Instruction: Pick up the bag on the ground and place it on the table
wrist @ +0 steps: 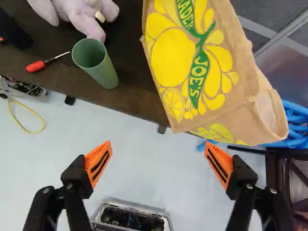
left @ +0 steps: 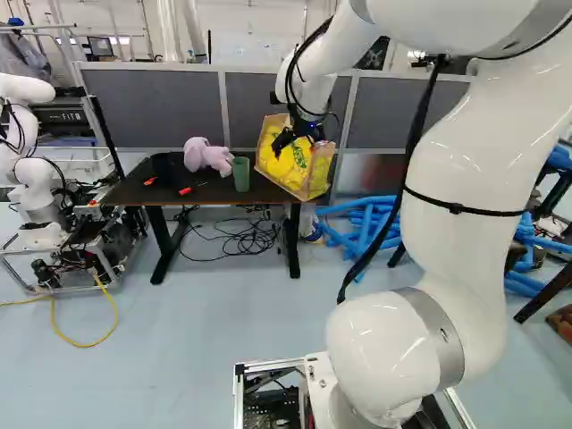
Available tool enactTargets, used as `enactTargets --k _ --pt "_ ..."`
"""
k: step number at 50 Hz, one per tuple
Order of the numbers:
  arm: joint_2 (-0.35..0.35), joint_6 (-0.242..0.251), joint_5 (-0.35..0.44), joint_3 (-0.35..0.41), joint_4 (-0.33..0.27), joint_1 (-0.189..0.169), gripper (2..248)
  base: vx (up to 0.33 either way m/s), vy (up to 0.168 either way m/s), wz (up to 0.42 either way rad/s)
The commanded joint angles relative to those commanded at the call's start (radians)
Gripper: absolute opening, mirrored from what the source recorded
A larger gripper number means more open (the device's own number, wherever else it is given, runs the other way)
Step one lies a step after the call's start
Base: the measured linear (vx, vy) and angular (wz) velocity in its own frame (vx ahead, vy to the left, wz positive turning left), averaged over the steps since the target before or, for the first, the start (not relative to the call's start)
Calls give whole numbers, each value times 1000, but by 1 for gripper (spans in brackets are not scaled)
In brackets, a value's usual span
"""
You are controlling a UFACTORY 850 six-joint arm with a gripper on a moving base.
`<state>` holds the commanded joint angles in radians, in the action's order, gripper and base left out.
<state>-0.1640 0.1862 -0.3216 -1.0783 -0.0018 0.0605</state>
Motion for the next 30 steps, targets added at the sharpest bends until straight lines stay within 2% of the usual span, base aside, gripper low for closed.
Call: enactTargets --k 30 --pt "154 -65 416 345 1 -21 247 0 0 0"
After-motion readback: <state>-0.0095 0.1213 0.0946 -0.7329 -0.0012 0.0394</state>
